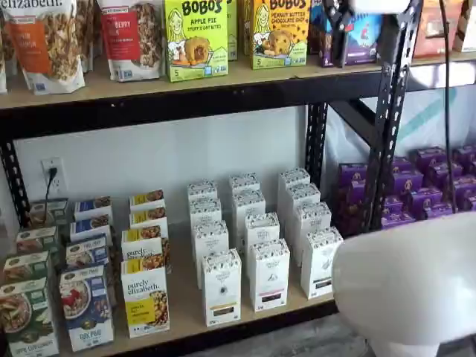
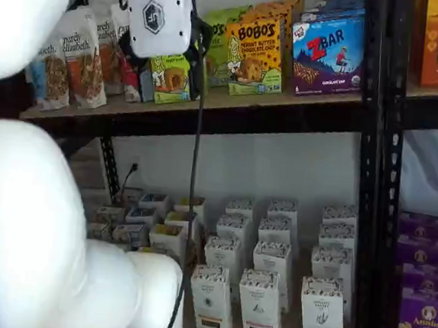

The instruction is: Pick up the white box with a yellow strip in the middle, on the bottom shelf, the fourth box from the left

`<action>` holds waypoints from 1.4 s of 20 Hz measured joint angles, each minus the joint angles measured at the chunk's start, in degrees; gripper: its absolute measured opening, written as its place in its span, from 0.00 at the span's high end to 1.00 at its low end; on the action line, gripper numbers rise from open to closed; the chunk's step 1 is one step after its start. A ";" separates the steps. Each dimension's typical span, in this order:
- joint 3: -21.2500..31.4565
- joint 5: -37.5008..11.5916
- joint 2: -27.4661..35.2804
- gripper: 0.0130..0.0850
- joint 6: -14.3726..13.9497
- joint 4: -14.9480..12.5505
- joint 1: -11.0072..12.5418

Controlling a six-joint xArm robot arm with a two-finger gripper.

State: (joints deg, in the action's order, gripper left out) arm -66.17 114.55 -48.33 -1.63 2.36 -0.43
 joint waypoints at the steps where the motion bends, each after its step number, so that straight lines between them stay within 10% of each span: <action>1: 0.78 -0.13 -0.38 0.00 2.61 5.82 5.42; 28: 13.32 -14.50 -3.91 0.00 -0.05 4.00 0.34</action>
State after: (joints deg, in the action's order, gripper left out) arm -52.85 100.05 -52.24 -1.68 6.36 -0.10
